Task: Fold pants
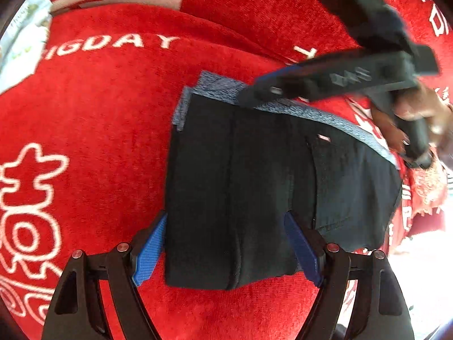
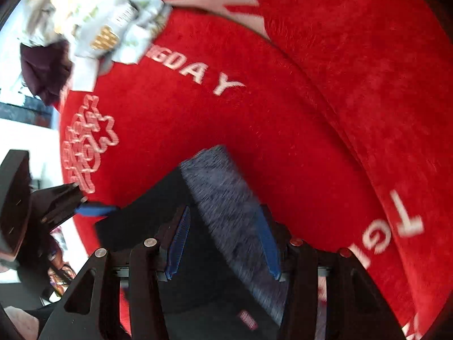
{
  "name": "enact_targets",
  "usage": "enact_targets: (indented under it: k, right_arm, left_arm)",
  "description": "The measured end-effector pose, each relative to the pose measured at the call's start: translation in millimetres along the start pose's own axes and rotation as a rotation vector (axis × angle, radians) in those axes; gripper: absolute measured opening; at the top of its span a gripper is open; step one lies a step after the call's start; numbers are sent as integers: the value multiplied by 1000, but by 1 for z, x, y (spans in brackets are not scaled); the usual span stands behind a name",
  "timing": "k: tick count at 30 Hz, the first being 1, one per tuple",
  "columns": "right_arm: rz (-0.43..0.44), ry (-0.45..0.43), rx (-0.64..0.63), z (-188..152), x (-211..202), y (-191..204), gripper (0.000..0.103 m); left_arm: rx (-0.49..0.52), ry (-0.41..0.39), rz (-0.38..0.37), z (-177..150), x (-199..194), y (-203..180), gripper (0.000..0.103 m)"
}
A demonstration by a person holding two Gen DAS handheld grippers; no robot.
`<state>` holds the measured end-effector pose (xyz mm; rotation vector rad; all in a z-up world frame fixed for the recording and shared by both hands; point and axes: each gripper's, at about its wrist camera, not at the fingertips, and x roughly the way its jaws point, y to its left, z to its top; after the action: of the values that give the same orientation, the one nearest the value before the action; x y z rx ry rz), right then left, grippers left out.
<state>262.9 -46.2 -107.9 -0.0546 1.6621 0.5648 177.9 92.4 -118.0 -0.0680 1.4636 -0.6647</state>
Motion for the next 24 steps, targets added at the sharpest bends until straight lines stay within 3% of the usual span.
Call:
enact_targets:
  k: [3, 4, 5, 6, 8, 14, 17, 20, 22, 24]
  right_arm:
    - [38, 44, 59, 9, 16, -12, 53]
    - [49, 50, 78, 9, 17, -15, 48]
    - [58, 44, 83, 10, 15, -15, 35]
    - [65, 26, 71, 9, 10, -12, 7]
    - [78, 26, 36, 7, 1, -3, 6]
    - [164, 38, -18, 7, -19, 19, 6]
    - [122, 66, -32, 15, -1, 27, 6]
    - [10, 85, 26, 18, 30, 14, 7]
    - [24, 29, 137, 14, 33, 3, 14]
    - [28, -21, 198, 6, 20, 0, 24]
  left_arm:
    - [2, 11, -21, -3, 8, 1, 75]
    - [4, 8, -10, -4, 8, 2, 66]
    - [1, 5, -1, -5, 9, 3, 61]
    - [-11, 1, -12, -6, 8, 5, 58]
    - [-24, -12, -26, -9, 3, 7, 52]
    - [15, -38, 31, -31, -17, -4, 51]
    - [-12, -32, 90, -38, -11, 0, 51]
    - [-69, -46, 114, -33, -8, 7, 52]
    - [-74, -67, 171, -27, -15, 1, 52]
    - [-69, -85, 175, -20, -27, -2, 52]
